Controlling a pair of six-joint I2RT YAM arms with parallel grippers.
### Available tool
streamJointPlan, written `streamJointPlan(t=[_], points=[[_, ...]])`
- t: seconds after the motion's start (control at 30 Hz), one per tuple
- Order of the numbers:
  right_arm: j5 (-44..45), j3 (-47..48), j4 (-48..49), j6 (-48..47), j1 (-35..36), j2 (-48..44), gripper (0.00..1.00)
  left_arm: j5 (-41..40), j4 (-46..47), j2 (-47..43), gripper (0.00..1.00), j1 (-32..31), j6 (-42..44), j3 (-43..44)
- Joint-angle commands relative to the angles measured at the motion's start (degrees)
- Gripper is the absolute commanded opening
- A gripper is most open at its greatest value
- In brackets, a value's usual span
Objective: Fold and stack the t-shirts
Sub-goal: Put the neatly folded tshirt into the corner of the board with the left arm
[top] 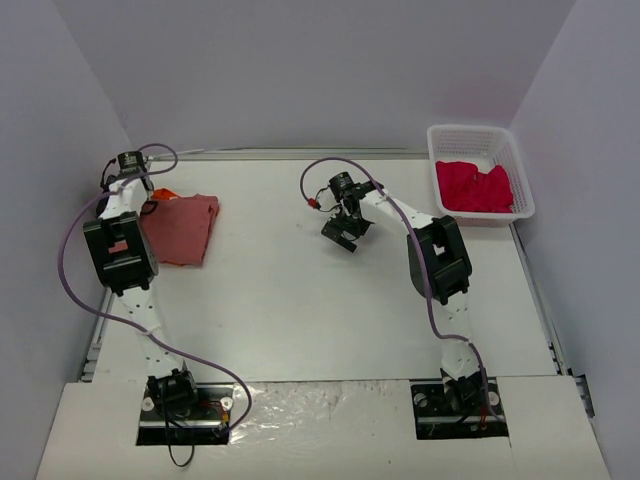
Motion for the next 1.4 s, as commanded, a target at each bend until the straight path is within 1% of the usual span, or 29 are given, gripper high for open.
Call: streamJointPlan(t=[0.0, 0.07, 0.17, 0.23, 0.27, 0.3, 0.33, 0.4, 0.43, 0.57, 0.6, 0.7, 0.73, 0.8, 0.83, 0.9, 0.97, 1.13, 1.37], points=[[1.94, -1.70, -4.43, -0.86, 0.01, 3.32, 1.00, -4.73, 3.58, -1.43, 0.48, 0.12, 1.26, 0.93], [2.03, -1.87, -4.34, -1.04, 0.01, 3.32, 1.00, -4.82, 2.88, -2.92, 0.52, 0.12, 0.91, 2.07], [2.03, -1.79, -4.26, -1.04, 0.01, 3.41, 1.00, -4.73, 1.65, -5.91, 0.54, 0.04, 0.82, 3.57], [1.95, -1.61, -4.34, -1.04, 0.01, 3.50, 1.00, -1.75, -1.42, -8.72, 0.54, 0.04, -0.23, 4.53], [1.86, -1.61, -4.34, -1.04, 0.19, 3.59, 1.00, 0.52, -3.35, -9.51, 0.54, 0.04, -2.15, 5.84], [1.86, -1.52, -4.34, -1.04, 0.10, 3.59, 1.00, 3.85, -8.24, -10.04, 0.55, 0.04, -3.30, 6.64], [1.77, -1.52, -4.34, -1.04, 0.19, 3.59, 1.00, 11.28, -10.38, -11.26, 0.55, 0.12, -4.44, 7.08], [1.59, -1.43, -4.34, -1.04, 0.27, 3.41, 1.00, 18.17, -14.94, -12.85, 0.54, 0.12, -7.35, 6.39], [1.59, -1.52, -4.34, -1.04, 0.36, 3.41, 1.00, 24.56, -16.01, -13.38, 0.54, 0.12, -8.23, 5.86], [1.68, -1.96, -4.26, -1.12, 0.36, 2.80, 1.00, 35.40, -16.38, -14.53, 0.49, -0.49, -10.26, -0.11], [1.68, -2.13, -4.26, -1.12, 0.36, 2.62, 1.00, 35.79, -16.11, -14.09, 0.43, -1.10, -10.17, -2.47], [1.94, -2.22, -4.26, -1.12, 0.28, 2.36, 1.00, 35.26, -14.80, -12.69, 0.28, -1.63, -10.26, -5.91], [2.03, -2.22, -4.26, -1.12, 0.19, 2.27, 1.00, 35.00, -14.36, -12.34, 0.18, -1.63, -10.26, -6.62], [2.03, -2.14, -4.34, -1.12, 0.19, 2.44, 1.00, 33.43, -13.04, -11.11, 0.15, -1.72, -9.99, -7.85], [2.12, -2.05, -4.26, -1.04, 0.19, 2.62, 1.00, 32.89, -12.60, -10.67, 0.10, -1.81, -9.91, -8.72], [2.21, -1.96, -4.43, -0.95, 0.27, 2.97, 1.00, 32.45, -12.33, -9.61, 0.04, -1.81, -9.55, -8.91], [2.30, -1.79, -4.34, -0.95, 0.36, 3.23, 1.00, 32.36, -12.77, -8.12, 0.02, -1.90, -9.47, -8.65], [2.30, -1.70, -4.52, -0.95, 0.36, 3.67, 1.00, 32.36, -14.00, -5.92, 0.03, -2.95, -9.46, -7.94], [2.30, -1.96, -4.52, -1.12, 0.10, 3.59, 1.00, 30.17, -14.27, -7.76, 0.02, -7.08, -10.87, -10.58]])
